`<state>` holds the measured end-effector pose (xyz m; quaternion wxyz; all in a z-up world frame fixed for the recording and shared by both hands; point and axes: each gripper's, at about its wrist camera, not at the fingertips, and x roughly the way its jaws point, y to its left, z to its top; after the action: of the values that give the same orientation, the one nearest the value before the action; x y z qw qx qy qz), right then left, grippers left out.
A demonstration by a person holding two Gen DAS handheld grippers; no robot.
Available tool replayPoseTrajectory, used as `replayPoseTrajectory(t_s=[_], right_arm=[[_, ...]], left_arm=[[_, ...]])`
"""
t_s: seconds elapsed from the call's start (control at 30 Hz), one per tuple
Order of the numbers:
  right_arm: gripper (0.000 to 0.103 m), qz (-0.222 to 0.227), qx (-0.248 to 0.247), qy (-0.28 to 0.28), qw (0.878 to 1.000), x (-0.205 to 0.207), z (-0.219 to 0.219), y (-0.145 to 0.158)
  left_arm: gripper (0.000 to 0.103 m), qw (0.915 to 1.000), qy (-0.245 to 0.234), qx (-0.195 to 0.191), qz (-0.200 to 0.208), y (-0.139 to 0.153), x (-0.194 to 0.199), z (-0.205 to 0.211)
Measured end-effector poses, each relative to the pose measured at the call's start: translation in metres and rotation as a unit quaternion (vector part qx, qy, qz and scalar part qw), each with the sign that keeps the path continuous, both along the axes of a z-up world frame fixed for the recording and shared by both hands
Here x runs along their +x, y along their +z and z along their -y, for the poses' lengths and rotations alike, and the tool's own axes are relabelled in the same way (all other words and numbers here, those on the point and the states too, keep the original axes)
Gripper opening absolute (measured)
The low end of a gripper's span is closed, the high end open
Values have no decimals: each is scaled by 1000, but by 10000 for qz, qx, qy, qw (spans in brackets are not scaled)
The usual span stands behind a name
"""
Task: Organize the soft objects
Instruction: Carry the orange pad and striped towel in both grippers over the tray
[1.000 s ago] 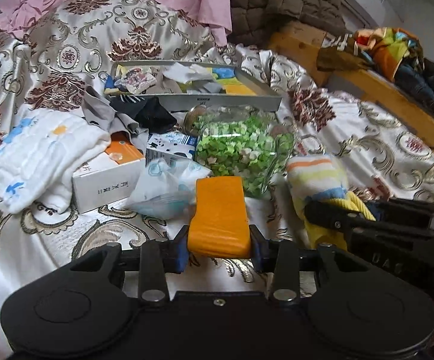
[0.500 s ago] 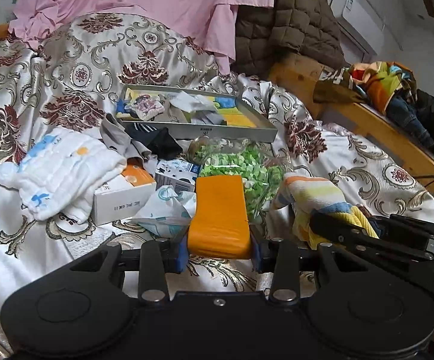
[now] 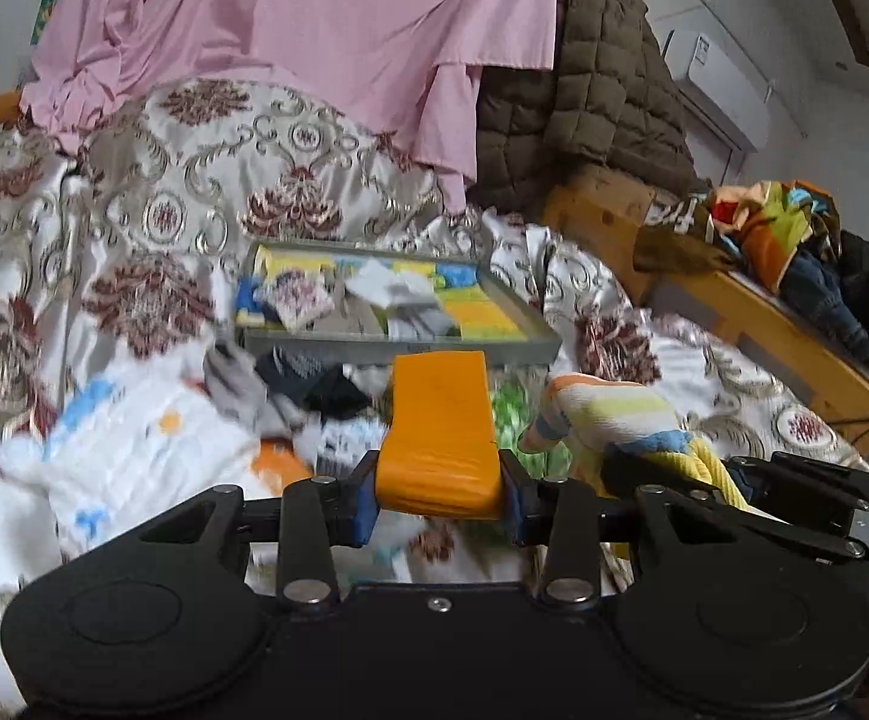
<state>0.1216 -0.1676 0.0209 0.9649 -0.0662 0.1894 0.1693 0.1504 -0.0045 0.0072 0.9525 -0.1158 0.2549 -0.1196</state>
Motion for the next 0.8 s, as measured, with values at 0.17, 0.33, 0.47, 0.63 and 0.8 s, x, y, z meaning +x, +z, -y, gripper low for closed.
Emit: replayPoseTrajectory(t_s=[0.17, 0.33, 0.47, 0.63, 0.8], right_arm=[[22, 190, -169, 134, 9996, 31, -9, 17], [22, 206, -250, 166, 9993, 73, -11, 27], [22, 131, -226, 131, 9996, 114, -8, 29], [22, 34, -218, 98, 9997, 179, -4, 30], [22, -188, -203, -153, 9995, 255, -4, 22]], left_arm=[[41, 9998, -24, -8, 199, 19, 30, -5], [41, 9994, -79, 43, 347, 32, 71, -9], [41, 9990, -130, 82, 411, 34, 113, -15], [41, 9991, -163, 86, 372, 29, 177, -23], [41, 9994, -81, 177, 292, 16, 248, -23]])
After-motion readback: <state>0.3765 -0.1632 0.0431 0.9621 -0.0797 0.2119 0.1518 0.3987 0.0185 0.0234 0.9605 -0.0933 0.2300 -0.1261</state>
